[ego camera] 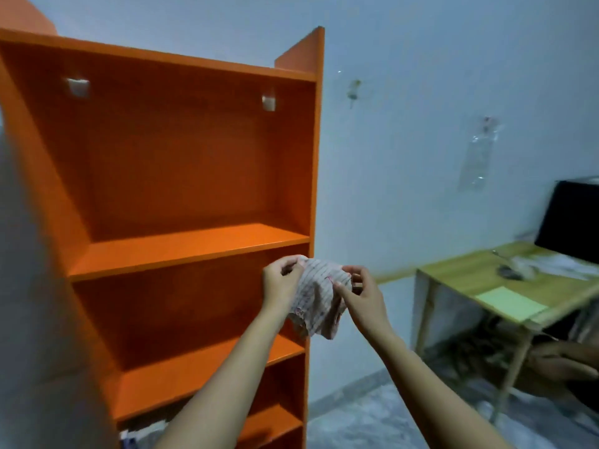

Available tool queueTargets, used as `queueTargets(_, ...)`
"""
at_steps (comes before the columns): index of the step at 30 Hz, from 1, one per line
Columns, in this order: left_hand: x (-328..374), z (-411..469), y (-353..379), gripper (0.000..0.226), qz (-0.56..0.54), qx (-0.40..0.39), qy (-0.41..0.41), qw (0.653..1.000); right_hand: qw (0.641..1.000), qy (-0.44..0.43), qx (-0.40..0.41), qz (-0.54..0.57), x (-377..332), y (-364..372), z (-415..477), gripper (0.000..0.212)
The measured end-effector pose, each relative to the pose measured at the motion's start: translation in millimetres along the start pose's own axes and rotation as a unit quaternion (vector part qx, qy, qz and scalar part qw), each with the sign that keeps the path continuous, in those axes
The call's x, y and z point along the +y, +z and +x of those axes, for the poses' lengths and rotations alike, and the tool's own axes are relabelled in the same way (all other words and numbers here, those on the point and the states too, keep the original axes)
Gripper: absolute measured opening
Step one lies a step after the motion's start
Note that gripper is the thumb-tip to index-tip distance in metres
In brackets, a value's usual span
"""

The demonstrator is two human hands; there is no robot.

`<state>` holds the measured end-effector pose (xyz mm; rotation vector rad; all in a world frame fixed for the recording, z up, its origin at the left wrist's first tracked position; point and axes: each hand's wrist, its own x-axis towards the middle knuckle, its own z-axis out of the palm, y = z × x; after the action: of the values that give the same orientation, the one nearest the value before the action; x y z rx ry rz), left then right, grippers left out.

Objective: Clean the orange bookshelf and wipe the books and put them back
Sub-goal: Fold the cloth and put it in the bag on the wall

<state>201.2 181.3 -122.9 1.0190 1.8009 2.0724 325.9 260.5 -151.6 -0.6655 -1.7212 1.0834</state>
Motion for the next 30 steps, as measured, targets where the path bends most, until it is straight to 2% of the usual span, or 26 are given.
queueTargets(3, -7.3, 4.0, 64.3, 0.015, -0.025, -0.055, -0.02, 0.998, 0.998, 0.019, 0.052, -0.028, 24.0, -53.4, 16.0, 0.023)
queueTargets(7, -19.7, 14.3, 151.5, 0.006, -0.037, -0.121, -0.033, 0.991, 0.992, 0.037, 0.103, -0.059, 57.2, -116.9, 45.0, 0.023)
queueTargets(11, -30.1, 39.3, 245.3, 0.013, -0.038, -0.186, -0.02, 0.982, 0.985, 0.036, 0.142, -0.088, 102.0, -174.5, 97.4, 0.016)
queueTargets(14, -43.6, 61.8, 311.1, 0.008, -0.051, -0.206, -0.022, 0.977, 0.982, 0.037, 0.153, -0.101, 133.2, -208.7, 143.1, 0.015)
queueTargets(17, -62.7, 88.7, 371.7, 0.005, -0.057, -0.197, -0.032, 0.978, 0.984, 0.036, 0.145, -0.099, 166.9, -245.8, 188.3, 0.015)
queueTargets(22, -82.1, 141.0, 441.1, 0.007, 0.013, -0.203, -0.011, 0.979, 0.986, 0.052, 0.103, -0.117, 215.3, -304.2, 254.1, 0.017)
queueTargets(30, -106.1, 210.6, 477.0, 0.016, 0.144, -0.203, 0.074, 0.966, 0.985, 0.042, 0.052, -0.162, 261.7, -323.1, 331.0, 0.01)
